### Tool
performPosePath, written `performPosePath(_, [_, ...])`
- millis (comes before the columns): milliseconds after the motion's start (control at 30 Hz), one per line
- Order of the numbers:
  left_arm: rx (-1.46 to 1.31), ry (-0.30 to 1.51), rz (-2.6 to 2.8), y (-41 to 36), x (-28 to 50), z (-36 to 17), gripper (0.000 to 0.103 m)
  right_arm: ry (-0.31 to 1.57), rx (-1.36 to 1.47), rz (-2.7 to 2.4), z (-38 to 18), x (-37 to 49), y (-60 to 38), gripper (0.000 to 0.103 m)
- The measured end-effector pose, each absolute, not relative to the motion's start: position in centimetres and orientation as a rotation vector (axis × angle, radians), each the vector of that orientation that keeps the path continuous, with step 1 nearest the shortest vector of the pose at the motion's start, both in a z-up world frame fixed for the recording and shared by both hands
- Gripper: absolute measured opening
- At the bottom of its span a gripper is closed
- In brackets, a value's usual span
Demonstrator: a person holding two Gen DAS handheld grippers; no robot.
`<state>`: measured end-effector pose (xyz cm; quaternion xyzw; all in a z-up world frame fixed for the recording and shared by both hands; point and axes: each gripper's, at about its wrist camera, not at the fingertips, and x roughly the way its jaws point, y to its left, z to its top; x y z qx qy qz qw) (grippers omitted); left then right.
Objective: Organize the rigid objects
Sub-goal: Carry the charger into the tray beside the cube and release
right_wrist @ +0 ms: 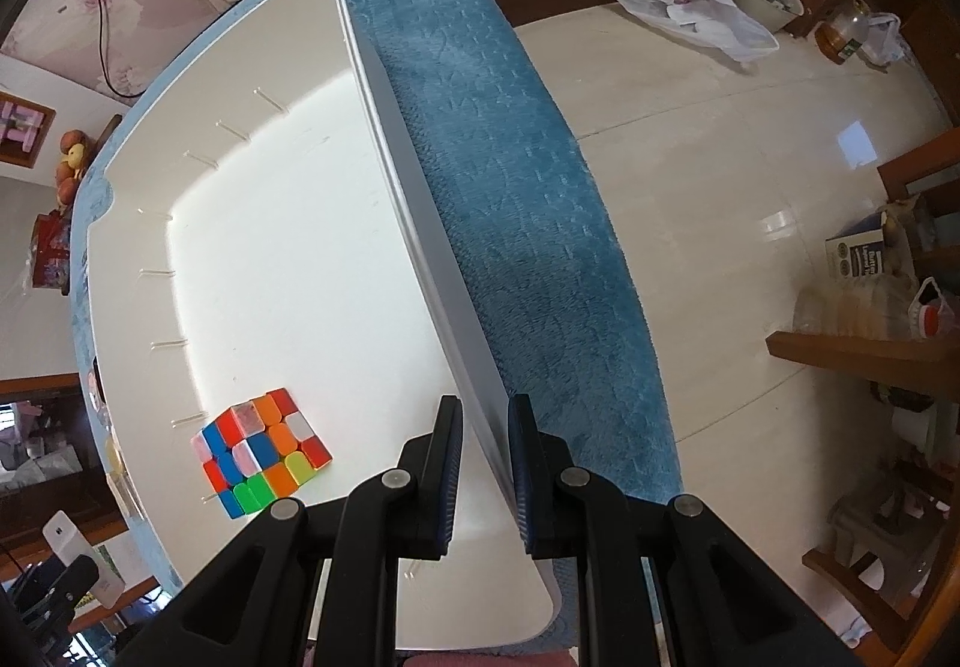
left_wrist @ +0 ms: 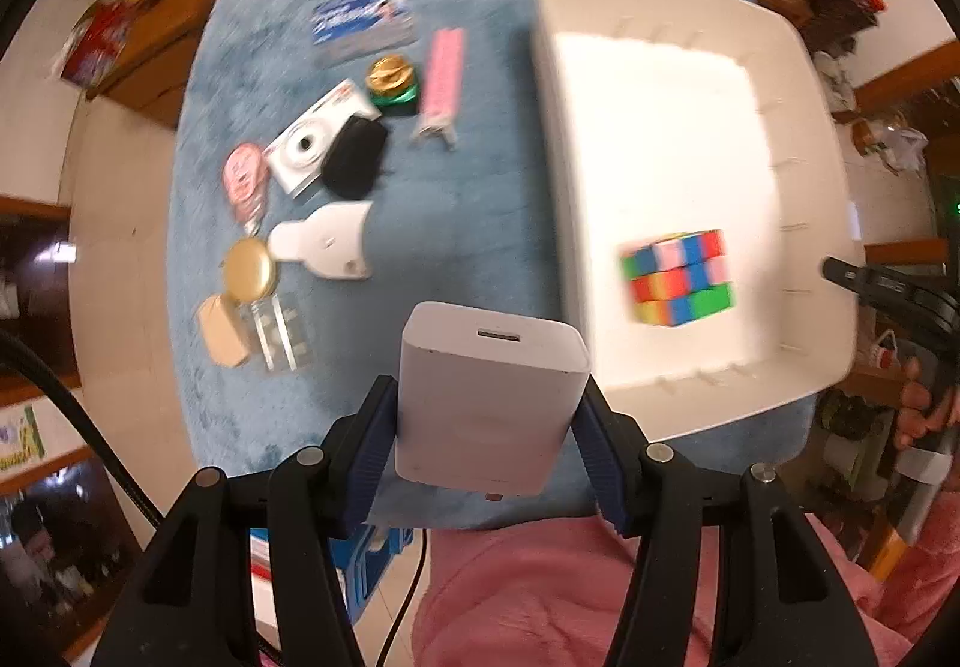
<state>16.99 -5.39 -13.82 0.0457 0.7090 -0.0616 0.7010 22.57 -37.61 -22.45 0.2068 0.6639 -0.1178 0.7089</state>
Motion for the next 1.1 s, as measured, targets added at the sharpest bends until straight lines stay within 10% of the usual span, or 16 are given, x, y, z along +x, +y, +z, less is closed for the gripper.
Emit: performPosePath(1100, [0.403,1.57,-0.542,-20.4,15.2,-14.0,0.062,1.492,0.459,-0.188,-23.3,22.9,-37.9,0.016])
